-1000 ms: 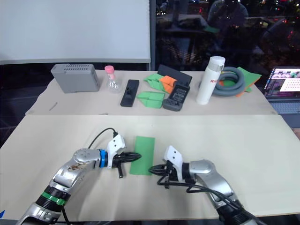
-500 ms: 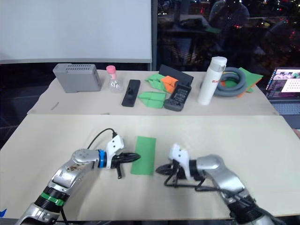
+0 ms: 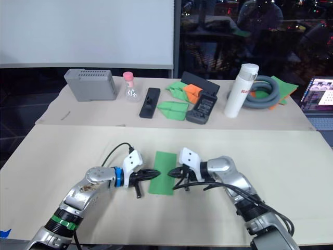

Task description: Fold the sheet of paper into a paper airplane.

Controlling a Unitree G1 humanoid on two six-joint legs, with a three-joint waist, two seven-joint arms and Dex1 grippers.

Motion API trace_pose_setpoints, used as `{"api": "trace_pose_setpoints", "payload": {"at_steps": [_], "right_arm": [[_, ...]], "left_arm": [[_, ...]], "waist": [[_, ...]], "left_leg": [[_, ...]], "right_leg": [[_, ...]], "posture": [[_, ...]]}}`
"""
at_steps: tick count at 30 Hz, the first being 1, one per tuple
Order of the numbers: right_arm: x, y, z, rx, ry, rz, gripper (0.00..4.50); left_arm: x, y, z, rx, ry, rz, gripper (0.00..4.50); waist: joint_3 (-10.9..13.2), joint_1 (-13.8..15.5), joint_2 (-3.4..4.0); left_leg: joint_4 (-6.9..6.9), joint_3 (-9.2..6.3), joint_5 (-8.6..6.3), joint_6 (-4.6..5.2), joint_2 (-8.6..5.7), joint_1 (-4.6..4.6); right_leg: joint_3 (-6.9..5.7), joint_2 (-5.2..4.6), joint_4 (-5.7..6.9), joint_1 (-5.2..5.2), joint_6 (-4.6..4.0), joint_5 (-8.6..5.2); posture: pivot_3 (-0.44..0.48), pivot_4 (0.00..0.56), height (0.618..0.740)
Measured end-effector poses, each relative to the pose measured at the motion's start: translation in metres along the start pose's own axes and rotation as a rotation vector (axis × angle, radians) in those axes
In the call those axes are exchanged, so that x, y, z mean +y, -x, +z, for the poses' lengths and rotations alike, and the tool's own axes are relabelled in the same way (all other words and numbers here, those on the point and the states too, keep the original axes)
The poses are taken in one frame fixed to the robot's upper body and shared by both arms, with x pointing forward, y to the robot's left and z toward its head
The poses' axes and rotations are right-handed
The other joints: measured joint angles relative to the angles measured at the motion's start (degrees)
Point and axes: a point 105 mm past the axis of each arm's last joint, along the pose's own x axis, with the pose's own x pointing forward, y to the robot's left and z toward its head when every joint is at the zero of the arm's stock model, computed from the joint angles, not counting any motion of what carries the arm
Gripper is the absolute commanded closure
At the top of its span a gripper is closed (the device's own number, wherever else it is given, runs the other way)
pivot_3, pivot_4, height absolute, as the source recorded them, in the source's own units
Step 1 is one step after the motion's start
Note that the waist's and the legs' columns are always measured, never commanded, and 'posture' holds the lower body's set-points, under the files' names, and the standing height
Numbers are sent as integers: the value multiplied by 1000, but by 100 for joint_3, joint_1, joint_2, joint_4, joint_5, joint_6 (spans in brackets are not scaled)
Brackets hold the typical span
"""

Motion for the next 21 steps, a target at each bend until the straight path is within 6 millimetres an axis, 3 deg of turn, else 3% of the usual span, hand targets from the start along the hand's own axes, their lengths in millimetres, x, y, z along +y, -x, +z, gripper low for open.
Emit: {"api": "trace_pose_setpoints", "payload": {"at_steps": [9, 16, 21], "right_arm": [[-19, -2, -3, -17, -25, -63, 4488], [-54, -9, 0, -12, -15, -187, 4488], [-65, -8, -3, -13, -17, -226, 4488]], "left_arm": [[-1, -3, 1, 4, 11, 11, 4500], [-4, -9, 4, 0, 6, 6, 4500], [-6, -11, 5, 1, 6, 6, 4500]], "waist": [[0, -10, 0], [0, -38, 1], [0, -39, 1]], "left_leg": [[-4, -1, 0, -1, 3, 12], [-9, -1, 16, -31, 3, 10], [-14, -2, 17, -32, 3, 8]], "right_leg": [[2, -2, 1, 6, 0, 0], [2, -3, 5, 2, 0, 1], [3, -8, 3, 2, -1, 1]], "posture": [[0, 150, 740], [0, 150, 740], [0, 150, 740]]}}
